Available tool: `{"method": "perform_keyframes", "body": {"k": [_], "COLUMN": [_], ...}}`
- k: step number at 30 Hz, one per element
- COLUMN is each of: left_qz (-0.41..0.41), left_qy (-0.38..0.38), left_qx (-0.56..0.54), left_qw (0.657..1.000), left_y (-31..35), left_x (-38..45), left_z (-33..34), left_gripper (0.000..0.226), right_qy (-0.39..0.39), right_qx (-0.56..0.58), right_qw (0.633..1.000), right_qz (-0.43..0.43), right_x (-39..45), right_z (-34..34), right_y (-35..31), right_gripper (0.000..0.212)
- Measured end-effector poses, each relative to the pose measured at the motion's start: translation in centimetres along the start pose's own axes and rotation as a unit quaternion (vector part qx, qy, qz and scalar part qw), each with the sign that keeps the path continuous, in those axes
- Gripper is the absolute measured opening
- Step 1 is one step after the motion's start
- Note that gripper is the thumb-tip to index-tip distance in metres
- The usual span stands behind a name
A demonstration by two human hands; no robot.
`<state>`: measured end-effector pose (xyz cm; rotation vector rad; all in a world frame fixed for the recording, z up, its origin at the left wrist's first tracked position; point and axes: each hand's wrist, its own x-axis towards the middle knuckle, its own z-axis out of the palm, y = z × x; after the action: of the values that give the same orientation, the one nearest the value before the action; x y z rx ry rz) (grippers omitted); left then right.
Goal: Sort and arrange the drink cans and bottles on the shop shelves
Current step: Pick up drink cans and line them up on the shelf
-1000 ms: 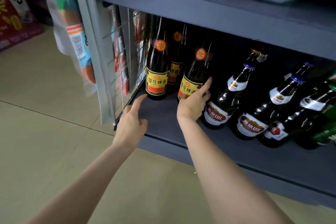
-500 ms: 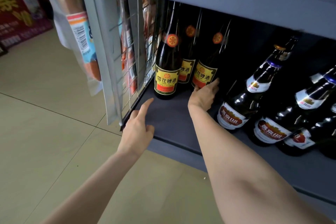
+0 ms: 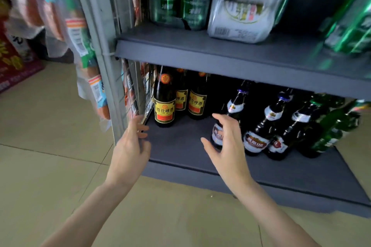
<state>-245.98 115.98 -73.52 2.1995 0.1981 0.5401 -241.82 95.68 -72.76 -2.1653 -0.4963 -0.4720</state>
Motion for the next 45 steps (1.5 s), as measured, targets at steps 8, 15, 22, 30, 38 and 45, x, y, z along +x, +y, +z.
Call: {"method": "perform_keyframes", "body": {"k": [8,15,22,30,38,45], "left_qz": [0.212,0.217,0.213,0.146,0.129,0.101], "left_qy": [0.047,-0.025,-0.069,-0.107,-0.119,-0.137], "left_qx": [0.07,0.057,-0.016,-0.084,-0.099,-0.083], "left_qw": [0.974,0.974,0.975,0.98,0.979,0.982], "left_y": [13.7,21.5,25.5,30.2,31.6,32.3], "left_x": [3.0,5.5,8.1,10.6,12.3,11.9], "left_z": [-0.2,2.1,5.4,12.0,16.2,16.1], "left_gripper": [0.045,0.056,0.058,0.074,0.086,0.087], "right_qy": [0.11,0.194,0.201,0.159,0.034,0.288], "right_qx": [-0.112,-0.114,0.035,-0.016,0.01,0.082], "right_qw": [0.984,0.972,0.948,0.963,0.986,0.93], "right_qz": [-0.079,0.066,0.245,0.218,0.163,0.214], "right_x": [1.8,7.1,12.7,14.6,17.0,21.5], "right_z": [-17.5,-26.2,-30.9,-29.6,-28.9,-34.3], "right_y": [-3.4,-2.2,2.5,6.2,5.8,10.1], "right_gripper": [0.05,0.062,0.105,0.089,0.079,0.083]}}
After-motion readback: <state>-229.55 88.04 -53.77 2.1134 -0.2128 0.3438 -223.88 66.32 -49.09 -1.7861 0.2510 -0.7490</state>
